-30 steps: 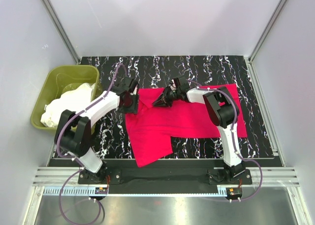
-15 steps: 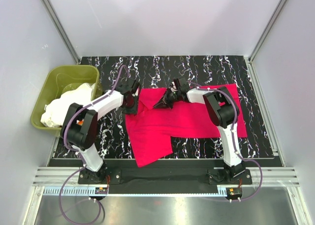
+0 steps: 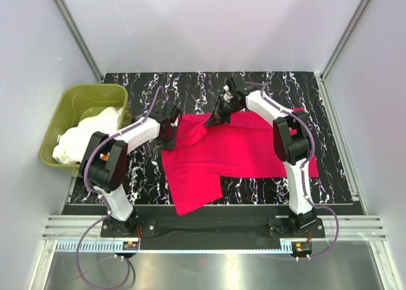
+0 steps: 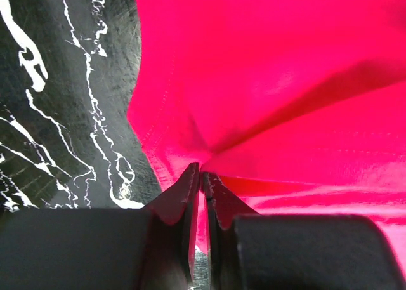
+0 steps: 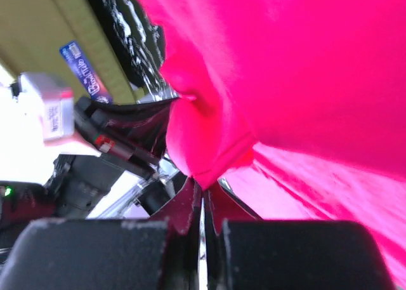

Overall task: Fold and stack the t-shirts
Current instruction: Fold the tshirt

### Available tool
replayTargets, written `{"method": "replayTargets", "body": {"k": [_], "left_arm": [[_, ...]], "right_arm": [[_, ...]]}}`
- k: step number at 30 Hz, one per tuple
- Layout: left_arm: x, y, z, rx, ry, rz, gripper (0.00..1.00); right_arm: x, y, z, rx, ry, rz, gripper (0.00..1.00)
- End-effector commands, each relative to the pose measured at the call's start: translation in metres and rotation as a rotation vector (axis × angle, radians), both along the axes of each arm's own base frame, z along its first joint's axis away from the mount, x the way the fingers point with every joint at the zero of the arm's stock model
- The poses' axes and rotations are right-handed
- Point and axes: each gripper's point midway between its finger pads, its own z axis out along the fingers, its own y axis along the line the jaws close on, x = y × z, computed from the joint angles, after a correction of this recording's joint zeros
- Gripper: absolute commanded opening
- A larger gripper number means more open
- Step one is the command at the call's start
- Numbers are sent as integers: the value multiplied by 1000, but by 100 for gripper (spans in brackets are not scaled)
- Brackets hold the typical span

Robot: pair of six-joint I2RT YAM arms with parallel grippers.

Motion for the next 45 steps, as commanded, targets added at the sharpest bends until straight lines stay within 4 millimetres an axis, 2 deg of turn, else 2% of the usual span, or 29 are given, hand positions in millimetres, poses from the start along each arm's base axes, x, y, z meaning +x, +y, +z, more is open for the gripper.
{"method": "replayTargets", "body": {"k": [1, 2, 3, 5, 6, 7, 8, 12, 14, 18, 24, 27, 31, 42, 45], "left_arm": [[7, 8, 19, 25, -66, -5, 11], [5, 8, 20, 24, -62, -5, 11], [2, 9, 22, 19, -63, -5, 12], [-4, 10, 25, 7, -66, 0, 25], [-8, 11, 30, -3, -77, 0, 29], [-10, 11, 33, -9, -83, -1, 32], [-12, 10, 40, -26, -99, 3, 37], [-16, -1, 52, -101, -113, -11, 40], [-16, -6, 54, -146, -110, -14, 42], [-10, -14, 46, -222, -81, -17, 45], [-3, 3, 31, -347, -24, 107, 44], [2, -3, 29, -379, -29, 89, 44], [0, -6, 14, -382, 8, 93, 41], [3, -3, 0, -342, 42, 110, 35], [2, -3, -3, -333, 48, 103, 30]], "right_arm": [[-21, -20, -1, -55, 84, 111, 1], [-22, -23, 1, -40, 94, 114, 5], [-26, -26, 1, -27, 121, 118, 14], [-36, -36, 2, -32, 118, 154, 32], [-40, -39, 1, -56, 98, 164, 38], [-49, -47, -11, -86, 108, 162, 41], [-51, -47, -2, -76, 70, 155, 43], [-45, -43, -17, -48, 9, 108, 42], [-38, -32, -20, -4, 2, 95, 40], [-27, -27, -32, -10, 0, 72, 39], [-35, -6, -37, 33, 75, 75, 42], [-40, -2, -42, 22, 93, 84, 43], [-47, -2, -54, -5, 139, 96, 43], [-58, 4, -61, -28, 180, 118, 41], [-59, 5, -65, -25, 195, 125, 36]]}}
